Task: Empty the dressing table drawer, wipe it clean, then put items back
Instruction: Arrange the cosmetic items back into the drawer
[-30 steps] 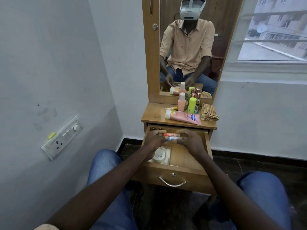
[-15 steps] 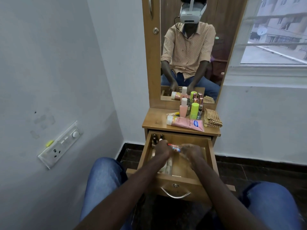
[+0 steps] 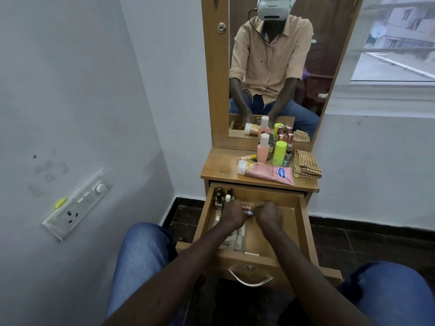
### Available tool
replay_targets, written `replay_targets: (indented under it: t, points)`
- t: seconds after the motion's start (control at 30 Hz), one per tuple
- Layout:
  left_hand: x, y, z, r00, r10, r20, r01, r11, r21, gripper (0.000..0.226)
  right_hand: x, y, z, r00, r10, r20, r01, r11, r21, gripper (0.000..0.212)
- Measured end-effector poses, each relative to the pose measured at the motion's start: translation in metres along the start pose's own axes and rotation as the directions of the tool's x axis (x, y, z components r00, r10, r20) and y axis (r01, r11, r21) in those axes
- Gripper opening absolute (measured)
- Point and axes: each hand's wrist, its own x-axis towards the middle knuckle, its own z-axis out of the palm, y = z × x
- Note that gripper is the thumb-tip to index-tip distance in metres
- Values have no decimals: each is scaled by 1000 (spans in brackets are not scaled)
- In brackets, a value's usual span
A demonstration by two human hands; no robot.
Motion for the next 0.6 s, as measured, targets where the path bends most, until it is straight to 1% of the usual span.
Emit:
replay_targets:
  t: [0.1,0.2,0.27,0.4,0.5,0.6]
  points:
    - [-3,-1,-1,999,39,-22,-38,999,29,13,1,2,-4,1000,22,-15,-22,1000,-21,8]
    - [-8,-3,1,995,39,-92,-30,995,99,14,0,3,-10,997,48,-62,-55,992,-113,8]
    - [-12,-3,3,989,52,-136,-32,990,141,13,-1,4,-12,996,59,-69,-69,986,-153,9]
    - [-17,-5,7,976,80,-202,-36,976,213,14,1,4,-7,994,102,-32,-106,977,-183,11]
    - [-19,-6,8,967,127,-222,-70,967,247,12,3,5,1,995,103,2,-101,982,-160,14]
    - [-20,-9,6,963,159,-220,-97,958,268,13,4,7,5,994,99,36,-92,983,-159,12]
